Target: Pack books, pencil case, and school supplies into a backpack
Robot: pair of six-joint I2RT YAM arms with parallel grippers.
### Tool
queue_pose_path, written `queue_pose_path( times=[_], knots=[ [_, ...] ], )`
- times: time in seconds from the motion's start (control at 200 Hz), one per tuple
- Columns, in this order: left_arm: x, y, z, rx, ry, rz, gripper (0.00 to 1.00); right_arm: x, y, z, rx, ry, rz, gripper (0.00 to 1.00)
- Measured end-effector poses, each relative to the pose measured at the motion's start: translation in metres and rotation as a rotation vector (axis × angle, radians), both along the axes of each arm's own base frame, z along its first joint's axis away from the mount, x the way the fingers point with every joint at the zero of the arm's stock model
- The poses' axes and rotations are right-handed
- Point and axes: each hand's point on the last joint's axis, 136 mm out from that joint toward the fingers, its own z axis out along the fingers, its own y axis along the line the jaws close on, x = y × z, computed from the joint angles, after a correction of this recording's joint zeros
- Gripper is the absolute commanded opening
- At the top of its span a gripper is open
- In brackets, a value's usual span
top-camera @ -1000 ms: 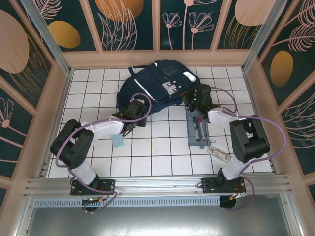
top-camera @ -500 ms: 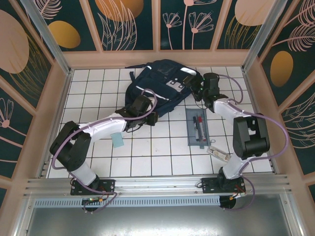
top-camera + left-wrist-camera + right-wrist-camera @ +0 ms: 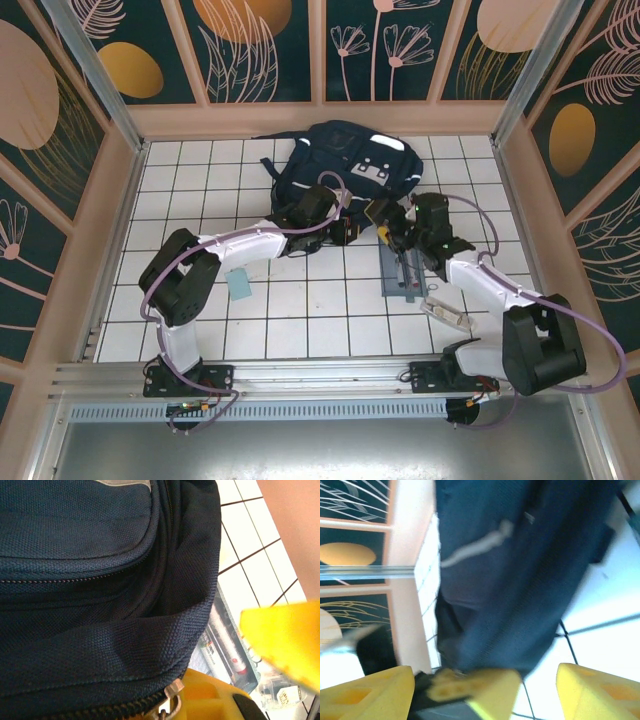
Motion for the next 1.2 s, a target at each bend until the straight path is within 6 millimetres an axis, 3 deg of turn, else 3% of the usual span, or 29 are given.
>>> queue_pose_path(
  times=[0.12, 0.325, 0.41, 0.44, 0.475, 0.555, 0.645, 0.806, 1.021, 1.201],
  knots=[
    [0.001, -0.002, 0.002, -0.015, 0.000, 0.003, 0.00, -0.011, -0.004, -0.022, 0.018, 0.061, -0.024, 0.74],
    [-0.006, -0.005, 0.000, -0.015, 0.005, -0.013, 0.00, 0.007, 0.002, -0.014, 0.056, -0.014, -0.034, 0.71],
    [-0.012, -0.001, -0.009, -0.006, 0.019, -0.019, 0.00, 0.018, 0.007, -0.015, 0.070, -0.035, -0.033, 0.65],
    [-0.015, 0.001, -0.013, -0.002, 0.027, -0.022, 0.00, 0.021, 0.009, -0.018, 0.076, -0.034, -0.032, 0.59],
    [-0.018, 0.003, -0.015, 0.002, 0.034, -0.024, 0.00, 0.024, 0.013, -0.022, 0.082, -0.029, -0.030, 0.44],
    [-0.021, 0.005, -0.015, 0.002, 0.040, -0.029, 0.00, 0.029, 0.022, -0.035, 0.093, -0.014, -0.022, 0.00],
    [-0.021, 0.008, -0.010, 0.006, 0.030, -0.020, 0.00, 0.029, 0.027, -0.040, 0.107, 0.003, -0.019, 0.00],
    [-0.017, 0.023, -0.008, 0.058, -0.008, 0.001, 0.00, 0.030, 0.033, -0.030, 0.088, -0.023, 0.026, 0.00],
    [-0.011, 0.079, -0.003, 0.082, -0.036, 0.049, 0.00, 0.021, 0.033, -0.016, 0.033, -0.061, 0.099, 0.00],
    [-0.006, 0.105, 0.000, 0.104, -0.046, 0.067, 0.00, 0.019, 0.025, -0.014, 0.000, -0.075, 0.128, 0.00]
  ],
)
